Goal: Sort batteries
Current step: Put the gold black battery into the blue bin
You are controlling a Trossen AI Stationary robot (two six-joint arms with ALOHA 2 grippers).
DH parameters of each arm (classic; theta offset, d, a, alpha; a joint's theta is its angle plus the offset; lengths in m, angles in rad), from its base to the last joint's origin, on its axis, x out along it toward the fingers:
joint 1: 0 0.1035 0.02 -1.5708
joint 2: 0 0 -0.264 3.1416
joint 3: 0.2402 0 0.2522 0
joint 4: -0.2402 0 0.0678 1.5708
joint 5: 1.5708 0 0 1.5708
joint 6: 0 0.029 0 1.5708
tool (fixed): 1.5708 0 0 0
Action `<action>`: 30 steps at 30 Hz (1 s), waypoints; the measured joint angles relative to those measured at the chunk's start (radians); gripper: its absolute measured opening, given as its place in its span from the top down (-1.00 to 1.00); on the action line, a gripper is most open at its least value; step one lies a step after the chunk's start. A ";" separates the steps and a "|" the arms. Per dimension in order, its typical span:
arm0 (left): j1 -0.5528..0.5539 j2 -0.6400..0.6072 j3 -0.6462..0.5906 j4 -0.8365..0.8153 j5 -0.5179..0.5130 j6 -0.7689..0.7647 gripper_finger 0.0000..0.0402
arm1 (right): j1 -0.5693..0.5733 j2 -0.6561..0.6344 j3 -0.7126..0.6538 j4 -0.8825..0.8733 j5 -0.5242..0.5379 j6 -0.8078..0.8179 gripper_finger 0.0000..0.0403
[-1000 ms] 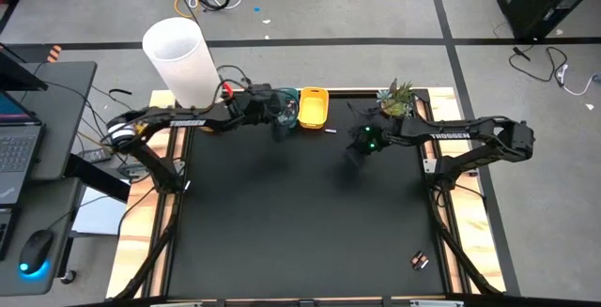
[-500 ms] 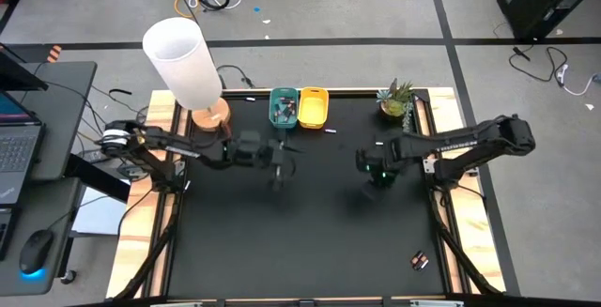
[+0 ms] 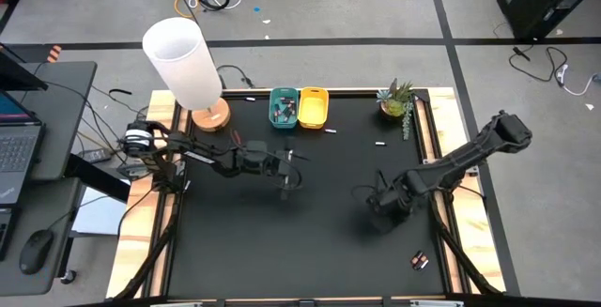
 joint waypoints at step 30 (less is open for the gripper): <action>0.000 0.012 0.030 0.034 -0.273 -0.110 -0.09 | 0.241 0.075 0.000 0.350 0.126 -0.218 0.24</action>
